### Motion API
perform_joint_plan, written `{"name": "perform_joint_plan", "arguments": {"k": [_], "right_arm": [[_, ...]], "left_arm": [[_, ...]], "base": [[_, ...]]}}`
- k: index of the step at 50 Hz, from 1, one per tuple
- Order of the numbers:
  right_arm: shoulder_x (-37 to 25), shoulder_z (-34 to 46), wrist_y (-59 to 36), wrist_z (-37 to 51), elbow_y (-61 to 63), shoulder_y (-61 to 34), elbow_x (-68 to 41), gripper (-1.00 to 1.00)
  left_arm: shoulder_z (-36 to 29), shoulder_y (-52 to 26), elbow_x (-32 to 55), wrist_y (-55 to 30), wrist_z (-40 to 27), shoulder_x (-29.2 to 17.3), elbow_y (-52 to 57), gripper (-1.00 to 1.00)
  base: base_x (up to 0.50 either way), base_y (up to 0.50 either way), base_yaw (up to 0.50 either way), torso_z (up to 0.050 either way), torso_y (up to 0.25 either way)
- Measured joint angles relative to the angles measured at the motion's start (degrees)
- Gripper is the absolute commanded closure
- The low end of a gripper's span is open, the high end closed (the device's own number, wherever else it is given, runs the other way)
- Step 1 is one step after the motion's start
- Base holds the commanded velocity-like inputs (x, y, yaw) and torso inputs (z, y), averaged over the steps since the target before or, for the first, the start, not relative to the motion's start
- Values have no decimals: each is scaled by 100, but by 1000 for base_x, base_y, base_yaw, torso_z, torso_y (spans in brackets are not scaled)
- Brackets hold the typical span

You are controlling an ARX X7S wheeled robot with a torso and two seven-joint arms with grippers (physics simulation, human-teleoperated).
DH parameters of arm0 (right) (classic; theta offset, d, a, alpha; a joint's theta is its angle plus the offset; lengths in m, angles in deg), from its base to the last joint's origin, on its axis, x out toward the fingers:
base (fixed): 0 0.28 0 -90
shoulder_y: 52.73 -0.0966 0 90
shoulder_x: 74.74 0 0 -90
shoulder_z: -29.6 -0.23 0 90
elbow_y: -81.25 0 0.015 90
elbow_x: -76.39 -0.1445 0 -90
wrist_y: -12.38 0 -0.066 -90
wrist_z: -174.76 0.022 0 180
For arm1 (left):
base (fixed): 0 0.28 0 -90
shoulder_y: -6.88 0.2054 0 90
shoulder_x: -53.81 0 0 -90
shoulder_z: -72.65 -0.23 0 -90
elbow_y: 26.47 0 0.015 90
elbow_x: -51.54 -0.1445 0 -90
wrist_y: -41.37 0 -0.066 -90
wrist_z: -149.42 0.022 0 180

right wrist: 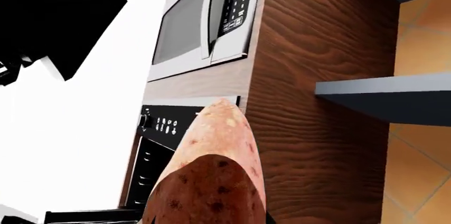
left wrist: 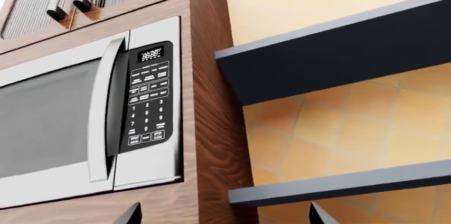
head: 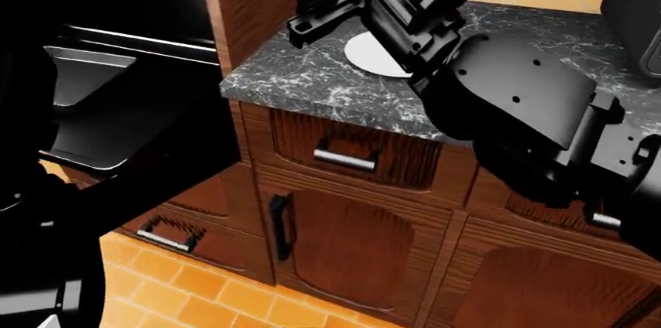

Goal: Place the sweet potato on the rack of the oven.

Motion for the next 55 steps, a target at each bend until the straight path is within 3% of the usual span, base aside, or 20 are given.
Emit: {"name": "perform_joint_plan", "arguments": {"k": [55], "right_arm": [[269, -340, 274, 263, -351, 167, 145, 100]], "left_arm": [[-199, -181, 70, 157, -24, 36, -248, -100]], "base": [[43, 25, 500, 0, 0]]}}
